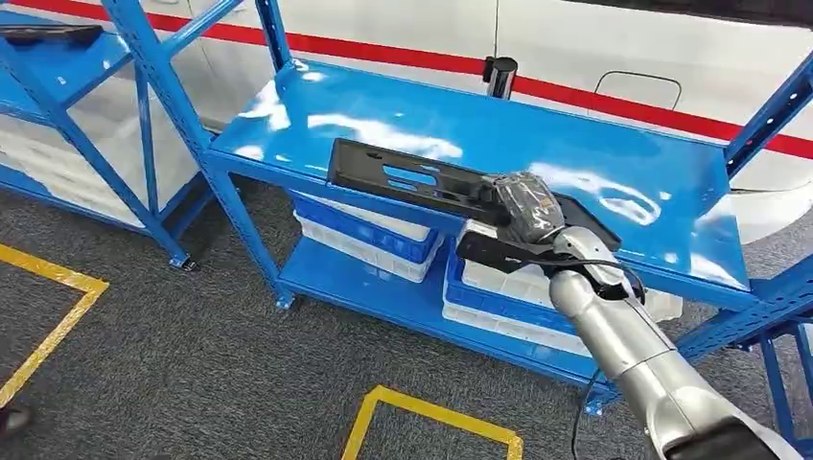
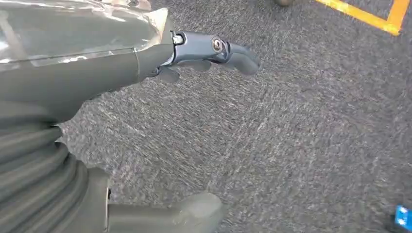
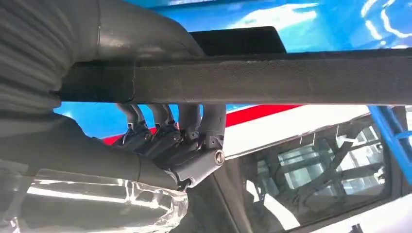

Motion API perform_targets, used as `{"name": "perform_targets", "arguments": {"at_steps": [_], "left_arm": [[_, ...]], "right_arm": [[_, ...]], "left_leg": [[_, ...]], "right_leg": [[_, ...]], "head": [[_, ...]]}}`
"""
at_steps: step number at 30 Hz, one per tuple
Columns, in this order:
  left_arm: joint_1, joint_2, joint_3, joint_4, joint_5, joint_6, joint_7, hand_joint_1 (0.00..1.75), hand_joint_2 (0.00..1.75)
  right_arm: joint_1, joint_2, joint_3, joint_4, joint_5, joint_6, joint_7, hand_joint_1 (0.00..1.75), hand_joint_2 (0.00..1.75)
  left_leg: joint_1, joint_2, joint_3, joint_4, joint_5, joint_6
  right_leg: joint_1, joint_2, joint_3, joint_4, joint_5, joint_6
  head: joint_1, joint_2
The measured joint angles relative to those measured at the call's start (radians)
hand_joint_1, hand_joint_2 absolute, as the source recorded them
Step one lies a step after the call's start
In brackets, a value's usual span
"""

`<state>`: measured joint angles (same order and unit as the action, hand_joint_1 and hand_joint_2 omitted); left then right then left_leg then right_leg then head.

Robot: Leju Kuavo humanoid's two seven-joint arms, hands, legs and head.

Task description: Take the parts from the cabinet and place them on the table.

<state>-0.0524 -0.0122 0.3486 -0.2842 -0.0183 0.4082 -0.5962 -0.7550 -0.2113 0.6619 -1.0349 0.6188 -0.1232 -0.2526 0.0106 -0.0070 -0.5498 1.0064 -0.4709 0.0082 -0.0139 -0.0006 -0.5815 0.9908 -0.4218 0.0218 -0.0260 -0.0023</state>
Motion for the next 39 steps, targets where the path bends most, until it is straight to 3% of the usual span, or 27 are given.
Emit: {"name": "perform_targets", "arguments": {"at_steps": [1, 2, 3, 5, 6, 7, 8, 9, 10, 11, 12, 15, 16, 17, 19, 20, 21, 22, 23, 25, 26, 27, 28, 31, 32, 36, 39], "left_arm": [[0.0, 0.0, 0.0, 0.0, 0.0, 0.0, 0.0, 0.0, 1.75], [-0.001, -0.001, 0.0, 0.0, 0.0, 0.0, 0.0, 0.0, 1.75], [-0.001, -0.002, 0.0, 0.0, 0.0, 0.0, 0.0, 0.0, 1.75], [-0.001, -0.002, 0.0, 0.0, 0.0, 0.0, 0.0, 0.0, 1.75], [-0.001, -0.002, 0.0, 0.0, -0.001, 0.0, 0.0, 0.0, 1.75], [-0.001, -0.002, 0.0, 0.0, -0.001, 0.0, 0.0, 0.0, 1.75], [0.0, -0.003, 0.0, 0.0, -0.001, 0.0, 0.0, 0.0, 1.75], [0.0, -0.003, 0.0, 0.0, -0.001, 0.0, 0.0, 0.0, 1.75], [-0.001, -0.003, 0.0, 0.0, -0.001, 0.0, 0.0, 0.0, 1.75], [-0.001, -0.004, 0.0, 0.0, -0.002, 0.0, 0.0, 0.0, 1.75], [-0.001, -0.005, 0.0, 0.0, -0.002, -0.001, 0.0, 0.0, 1.75], [0.0, -0.007, 0.0, 0.0, -0.003, -0.001, 0.0, 0.0, 1.75], [0.0, -0.01, 0.0, 0.0, -0.003, -0.001, 0.0, 0.0, 1.75], [0.0, -0.007, 0.0, 0.0, -0.003, -0.001, 0.0, 0.0, 1.75], [0.001, -0.007, 0.0, 0.0, -0.003, -0.004, 0.0, 0.0, 1.75], [0.0, -0.004, 0.0, 0.0, -0.003, -0.003, -0.001, 0.0, 1.75], [0.001, -0.005, 0.0, 0.0, -0.005, 0.001, -0.005, 0.0, 1.75], [0.002, -0.005, 0.0, 0.0, -0.009, 0.003, -0.007, 0.0, 1.75], [0.002, -0.005, 0.0, 0.0, -0.013, 0.003, -0.008, 0.0, 1.75], [0.001, -0.004, 0.0, 0.0, -0.014, 0.005, -0.008, 0.0, 1.75], [0.001, -0.004, 0.0, -0.001, -0.015, 0.006, -0.009, 0.0, 1.75], [-0.001, -0.004, 0.0, -0.001, -0.015, 0.007, -0.009, 0.0, 1.75], [-0.002, -0.004, 0.0, -0.002, -0.017, 0.009, -0.01, 0.0, 1.75], [-0.001, -0.003, 0.0, -0.001, -0.018, 0.013, -0.01, 0.0, 1.75], [-0.001, -0.003, 0.0, -0.001, -0.018, 0.014, -0.01, 0.0, 1.75], [-0.001, -0.004, 0.0, -0.001, -0.018, 0.016, -0.01, 0.0, 1.75], [0.0, -0.005, 0.0, -0.001, -0.018, 0.019, -0.01, 0.0, 1.75]], "right_arm": [[0.0, -0.001, 0.0, 0.0, 0.0, 0.0, 0.0, 1.47, 1.75], [0.0, -0.005, -0.002, 0.0, -0.001, 0.0, 0.0, 1.47, 1.75], [0.0, -0.005, -0.003, 0.0, -0.002, 0.0, 0.0, 1.47, 1.75], [0.002, -0.006, -0.003, 0.0, -0.002, 0.0, 0.0, 1.47, 1.75], [0.004, -0.007, -0.002, 0.002, -0.002, 0.0, 0.0, 1.47, 1.75], [0.007, -0.009, -0.002, 0.002, -0.002, 0.0, 0.0, 1.47, 1.75], [0.008, -0.009, -0.002, 0.002, -0.003, 0.0, 0.0, 1.47, 1.75], [0.007, -0.01, -0.003, 0.002, -0.006, 0.0, 0.0, 1.47, 1.75], [0.006, -0.009, -0.006, 0.002, -0.011, 0.001, 0.0, 1.47, 1.75], [0.003, -0.009, -0.009, 0.002, -0.019, 0.003, 0.0, 1.47, 1.75], [-0.001, -0.009, -0.011, 0.002, -0.028, 0.011, 0.0, 1.47, 1.75], [-0.002, -0.008, -0.016, 0.001, -0.042, 0.019, -0.003, 1.47, 1.75], [-0.002, -0.008, -0.016, 0.001, -0.043, 0.021, -0.003, 1.47, 1.75], [-0.001, -0.007, -0.017, 0.001, -0.044, 0.023, -0.003, 1.47, 1.75], [-0.005, -0.004, -0.017, 0.0, -0.041, 0.026, -0.003, 1.47, 1.75], [-0.005, -0.003, -0.016, 0.0, -0.037, 0.027, -0.003, 1.47, 1.75], [-0.004, -0.003, -0.016, 0.0, -0.035, 0.029, -0.003, 1.47, 1.75], [-0.003, -0.003, -0.015, 0.0, -0.034, 0.029, -0.003, 1.47, 1.75], [-0.002, -0.003, -0.015, 0.0, -0.031, 0.029, -0.003, 1.47, 1.75], [-0.002, -0.003, -0.015, 0.0, -0.031, 0.029, -0.003, 1.47, 1.75], [-0.003, -0.003, -0.016, 0.0, -0.031, 0.029, -0.003, 1.47, 1.75], [-0.003, -0.002, -0.017, 0.0, -0.035, 0.029, -0.003, 1.47, 1.75], [-0.005, -0.003, -0.019, 0.0, -0.038, 0.029, -0.003, 1.47, 1.75], [-0.005, 0.0, -0.019, -0.001, -0.044, 0.03, -0.005, 1.47, 1.75], [-0.005, -0.001, -0.019, -0.001, -0.042, 0.03, -0.005, 1.47, 1.75], [-0.006, -0.001, -0.018, -0.001, -0.029, 0.03, -0.005, 1.47, 1.75], [-0.006, 0.0, -0.018, -0.001, -0.031, 0.03, -0.003, 1.47, 1.75]], "left_leg": [[0.0, 0.002, -0.003, -0.007, 0.008, 0.012], [0.005, 0.008, -0.006, -0.016, 0.02, 0.025], [0.004, 0.007, -0.014, -0.017, 0.027, 0.035], [0.001, 0.008, -0.033, -0.016, 0.04, 0.044], [-0.001, 0.008, -0.044, -0.015, 0.047, 0.045], [-0.002, 0.007, -0.054, -0.015, 0.054, 0.045], [-0.003, 0.007, -0.061, -0.014, 0.06, 0.043], [-0.003, 0.007, -0.068, -0.014, 0.066, 0.041], [-0.004, 0.006, -0.073, -0.014, 0.071, 0.038], [-0.004, 0.005, -0.075, -0.013, 0.076, 0.034], [-0.01, 0.005, -0.08, -0.011, 0.08, 0.028], [-0.007, 0.004, -0.084, -0.01, 0.099, 0.014], [-0.008, 0.003, -0.085, -0.015, 0.104, 0.004], [-0.001, 0.004, -0.095, -0.003, 0.095, 0.0], [0.001, 0.004, -0.124, 0.08, -0.008, -0.012], [0.002, 0.004, -0.145, 0.149, -0.053, -0.018], [0.003, 0.004, -0.166, 0.221, -0.086, -0.025], [0.005, 0.004, -0.178, 0.27, -0.095, -0.03], [0.008, 0.004, -0.168, 0.273, -0.079, -0.033], [0.015, 0.005, -0.084, 0.158, -0.017, -0.037], [0.017, 0.005, -0.025, 0.069, 0.008, -0.035], [0.018, 0.003, 0.014, 0.003, -0.018, -0.029], [0.009, 0.003, 0.02, -0.004, -0.012, -0.019], [0.007, 0.004, 0.011, -0.015, -0.007, -0.004], [0.005, 0.005, 0.007, -0.015, -0.004, -0.008], [-0.014, 0.005, -0.005, -0.014, 0.005, 0.008], [-0.018, 0.005, -0.012, -0.013, 0.011, 0.016]], "right_leg": [[0.005, 0.001, -0.002, 0.0, 0.004, 0.006], [0.001, 0.0, -0.017, 0.017, -0.016, 0.006], [0.003, 0.001, -0.036, 0.057, -0.052, 0.0], [0.001, 0.001, -0.098, 0.221, -0.138, -0.01], [0.001, 0.001, -0.123, 0.295, -0.167, -0.009], [0.001, 0.001, -0.128, 0.327, -0.174, -0.002], [0.001, 0.001, -0.109, 0.309, -0.165, 0.005], [0.002, 0.001, -0.068, 0.251, -0.141, 0.012], [0.002, 0.0, -0.004, 0.149, -0.109, 0.018], [0.003, 0.0, 0.061, 0.049, -0.089, 0.016], [0.008, 0.001, 0.103, -0.015, -0.098, 0.008], [0.021, 0.001, 0.088, -0.008, -0.084, -0.002], [0.022, 0.001, 0.073, -0.011, -0.082, -0.012], [-0.007, -0.002, 0.088, -0.022, -0.068, -0.029], [0.001, -0.004, 0.066, -0.023, -0.047, -0.046], [0.003, -0.004, 0.056, -0.023, -0.042, -0.048], [0.005, -0.004, 0.045, -0.022, -0.035, -0.049], [0.005, -0.004, 0.036, -0.02, -0.029, -0.047], [0.005, -0.004, 0.026, -0.017, -0.024, -0.045], [0.004, -0.004, 0.011, -0.006, -0.02, -0.04], [0.003, -0.004, 0.007, 0.0, -0.019, -0.038], [0.004, -0.005, 0.004, 0.003, -0.017, -0.035], [0.008, -0.004, -0.003, 0.005, -0.012, -0.027], [0.013, -0.004, -0.009, 0.007, -0.009, -0.016], [0.02, -0.004, -0.01, 0.004, -0.007, -0.025], [0.01, -0.005, -0.022, 0.001, 0.01, -0.001], [0.007, -0.005, -0.028, 0.0, 0.015, 0.005]], "head": [[-0.001, 0.0], [0.0, 0.0], [0.001, 0.0], [0.003, 0.0], [0.002, 0.0], [0.003, 0.0], [0.002, 0.0], [0.003, 0.0], [0.002, 0.0], [0.002, 0.0], [0.003, 0.0], [0.004, 0.0], [0.004, 0.0], [0.006, 0.0], [0.002, 0.0], [0.003, 0.0], [0.003, 0.0], [0.003, 0.0], [0.002, 0.0], [0.003, 0.0], [0.002, 0.0], [0.003, 0.0], [0.004, 0.0], [0.003, 0.0], [0.004, 0.0], [0.002, 0.0], [0.003, 0.0]]}}
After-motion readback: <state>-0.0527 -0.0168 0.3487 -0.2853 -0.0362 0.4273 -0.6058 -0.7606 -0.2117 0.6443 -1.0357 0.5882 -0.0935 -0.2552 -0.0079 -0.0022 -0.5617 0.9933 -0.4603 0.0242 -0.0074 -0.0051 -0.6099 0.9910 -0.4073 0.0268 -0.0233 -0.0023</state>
